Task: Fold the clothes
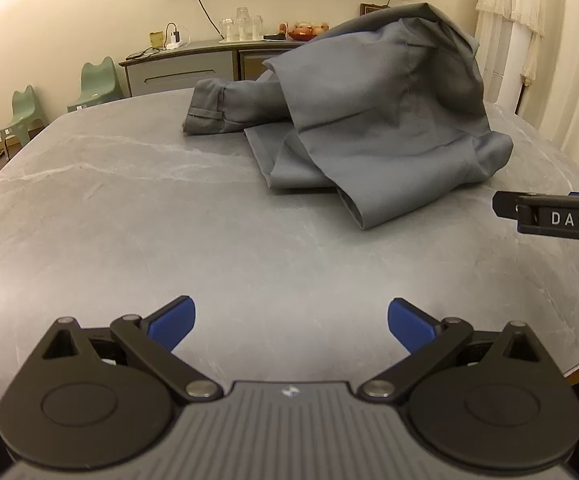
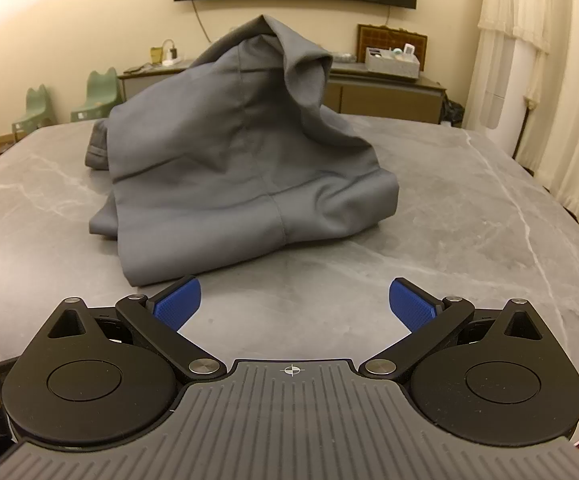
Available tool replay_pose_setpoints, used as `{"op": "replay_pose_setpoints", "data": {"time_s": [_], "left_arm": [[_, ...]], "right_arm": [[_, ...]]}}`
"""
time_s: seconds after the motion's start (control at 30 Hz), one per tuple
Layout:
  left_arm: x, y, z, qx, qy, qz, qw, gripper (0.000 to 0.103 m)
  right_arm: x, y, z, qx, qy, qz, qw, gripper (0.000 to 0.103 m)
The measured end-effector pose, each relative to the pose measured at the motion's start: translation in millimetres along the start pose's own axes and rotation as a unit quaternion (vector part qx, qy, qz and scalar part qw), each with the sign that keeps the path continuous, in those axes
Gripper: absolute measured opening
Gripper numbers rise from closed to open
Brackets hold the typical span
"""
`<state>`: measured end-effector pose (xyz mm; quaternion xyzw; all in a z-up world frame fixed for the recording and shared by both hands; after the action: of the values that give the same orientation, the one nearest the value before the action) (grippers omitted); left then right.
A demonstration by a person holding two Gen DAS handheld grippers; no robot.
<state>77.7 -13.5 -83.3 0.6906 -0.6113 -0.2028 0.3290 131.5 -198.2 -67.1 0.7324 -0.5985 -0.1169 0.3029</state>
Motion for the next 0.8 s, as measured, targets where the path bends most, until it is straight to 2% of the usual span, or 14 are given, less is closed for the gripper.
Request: {"op": "replay_pose_setpoints", "data": {"time_s": [0.4,0.5,0.53,0.57,0.6,0.63,0.67,0.7,0.73,0.8], "left_arm": [[1.6,1.9,1.4,0.001,-0.004,-0.003,1.0,0.103],[3.1,5.6,0.0,0.012,-0.005,0.002,0.9999,0.103],[3.6,6.9,-0.5,0.015,-0.005,0.003,0.9999,0.098],[4.3,7.7,-0.9,0.017,-0.007,0.003,0.9998,0.076],[5.0,8.3,-1.2,0.018,-0.01,0.003,0.9998,0.061],[5.7,8.9,-1.5,0.02,-0.012,0.002,0.9997,0.032],[6.4,9.5,-1.8,0.021,-0.014,0.001,0.9997,0.01],[6.7,9.2,-1.7,0.02,-0.014,0.002,0.9997,0.002],[7.2,8.8,-1.2,0.019,-0.012,0.006,0.9997,0.001],[8.4,8.0,-0.8,0.019,-0.012,0.011,0.9997,0.0]], "right_arm": [[0.7,1.4,0.7,0.001,0.0,-0.001,1.0,0.102],[-0.1,2.3,0.6,0.003,0.002,-0.006,1.0,0.102],[-0.8,3.6,0.1,0.006,0.002,-0.011,1.0,0.099],[-1.5,4.8,-0.4,0.009,0.002,-0.016,1.0,0.09],[-1.7,5.5,-0.5,0.01,0.002,-0.02,1.0,0.082],[-1.8,5.2,0.1,0.008,0.001,-0.023,1.0,0.059],[-1.8,3.8,1.8,0.002,-0.002,-0.029,1.0,0.028],[-1.8,2.5,3.6,-0.004,-0.005,-0.034,0.999,0.012],[-1.8,1.4,5.1,-0.009,-0.009,-0.04,0.999,0.0],[-1.9,4.0,4.2,-0.001,-0.013,-0.049,0.999,0.0]]}}
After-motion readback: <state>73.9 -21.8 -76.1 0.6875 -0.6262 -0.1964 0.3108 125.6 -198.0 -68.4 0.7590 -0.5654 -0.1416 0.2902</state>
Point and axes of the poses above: each gripper's, at about its wrist camera, not at the fingertips, and y roughly against the way its jaws point, x to its right, z to its underside, the point moved 10 cm from there along -y, roughly the way its jaws point, and after that the axes turned 11 degrees about y, right-handed, at the moved point
